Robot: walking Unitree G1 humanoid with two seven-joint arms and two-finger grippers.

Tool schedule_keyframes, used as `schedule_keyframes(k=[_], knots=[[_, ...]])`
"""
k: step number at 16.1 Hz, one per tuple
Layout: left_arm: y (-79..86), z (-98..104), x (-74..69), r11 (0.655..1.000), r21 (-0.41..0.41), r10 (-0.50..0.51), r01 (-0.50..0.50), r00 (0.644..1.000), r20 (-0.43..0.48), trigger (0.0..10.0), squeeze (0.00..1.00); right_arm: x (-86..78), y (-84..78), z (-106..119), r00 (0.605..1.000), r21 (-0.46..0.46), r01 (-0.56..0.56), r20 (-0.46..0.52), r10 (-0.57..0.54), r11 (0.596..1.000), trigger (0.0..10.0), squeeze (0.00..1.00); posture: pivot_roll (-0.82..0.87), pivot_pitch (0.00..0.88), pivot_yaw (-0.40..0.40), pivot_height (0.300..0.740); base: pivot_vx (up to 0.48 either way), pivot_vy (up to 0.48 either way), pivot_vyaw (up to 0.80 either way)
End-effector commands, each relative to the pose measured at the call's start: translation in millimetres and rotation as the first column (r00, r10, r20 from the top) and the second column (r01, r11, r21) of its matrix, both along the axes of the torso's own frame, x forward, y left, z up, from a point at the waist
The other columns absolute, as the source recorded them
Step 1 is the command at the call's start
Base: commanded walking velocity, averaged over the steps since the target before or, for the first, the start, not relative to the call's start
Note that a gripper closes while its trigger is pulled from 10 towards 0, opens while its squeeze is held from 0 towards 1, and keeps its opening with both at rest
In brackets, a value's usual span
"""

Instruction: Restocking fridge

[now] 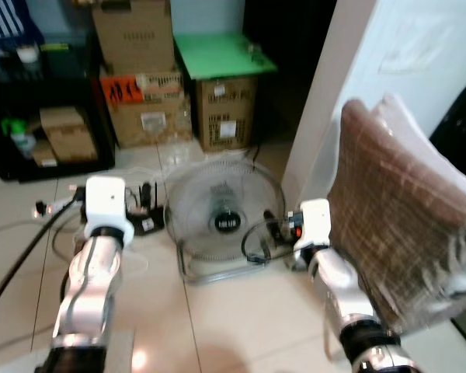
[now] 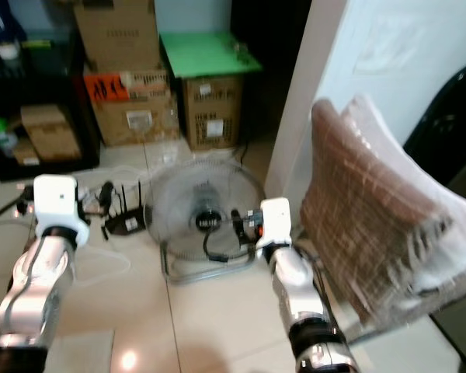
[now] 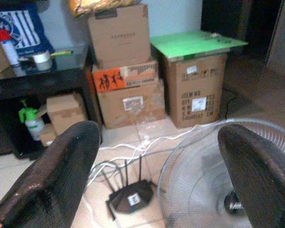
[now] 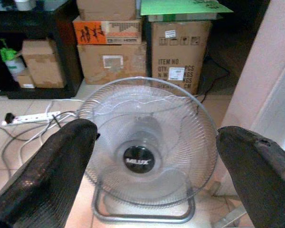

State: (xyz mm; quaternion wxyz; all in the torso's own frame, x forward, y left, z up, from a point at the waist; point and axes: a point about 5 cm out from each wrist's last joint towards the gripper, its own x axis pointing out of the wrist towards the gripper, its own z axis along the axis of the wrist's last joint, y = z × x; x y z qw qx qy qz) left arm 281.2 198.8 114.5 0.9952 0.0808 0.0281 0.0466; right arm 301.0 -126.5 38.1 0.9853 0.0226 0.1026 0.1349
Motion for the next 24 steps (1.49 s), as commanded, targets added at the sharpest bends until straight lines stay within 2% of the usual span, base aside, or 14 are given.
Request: schedule_keyframes(k=[1,6,8,11,14,18,24], knots=[[-9.3,-0.3,2.1,1.0,0.004,-0.022,0.022,1.0,-0.005,10.0,0.0,1.0,-11.5,1.6,1.0,-0.018,0.024,0.011,-0.023,1.0,10.0,0.35,-0.03,0.0,-0.027,0.74,0.458,0.0,0.79],[-15.4,-1.3,3.4,0.998,0.042,-0.047,0.048,0.999,-0.014,10.0,0.0,1.6,-12.9,2.4,0.999,-0.024,0.03,0.014,-0.03,0.999,10.0,0.36,-0.03,0.0,-0.028,0.74,0.43,-0.1,0.78],[-16.4,-4.2,3.3,0.999,-0.015,-0.042,0.041,0.999,-0.023,10.0,0.0,1.0,-13.8,0.8,0.999,-0.017,0.036,0.004,-0.036,0.999,10.0,0.35,-0.03,0.0,-0.027,0.74,0.197,-0.133,0.0],[-13.9,-2.1,4.1,0.999,0.012,-0.053,0.053,0.998,-0.016,10.0,0.0,0.7,-13.2,0.5,0.999,-0.015,0.036,0.004,-0.036,0.999,10.0,0.35,-0.03,0.0,-0.025,0.74,0.0,0.0,0.0],[-12.8,5.3,7.6,0.996,0.023,-0.082,0.082,0.996,0.021,10.0,0.0,0.9,-11.5,1.0,0.999,-0.015,0.031,0.007,-0.031,0.999,10.0,0.35,-0.03,0.0,-0.023,0.74,0.359,-0.316,0.0],[-18.6,6.5,8.1,0.993,-0.001,-0.119,0.119,0.992,0.035,10.0,0.0,1.1,-11.1,1.2,1.0,-0.018,0.029,0.009,-0.029,0.999,10.0,0.35,-0.03,0.0,-0.024,0.74,0.341,-0.229,0.0],[-12.0,6.4,9.5,0.993,0.001,-0.122,0.122,0.992,0.037,10.0,0.0,2.3,-8.4,1.9,1.0,-0.015,0.025,0.011,-0.025,1.0,10.0,0.34,-0.03,0.0,-0.022,0.74,0.0,0.0,0.0]])
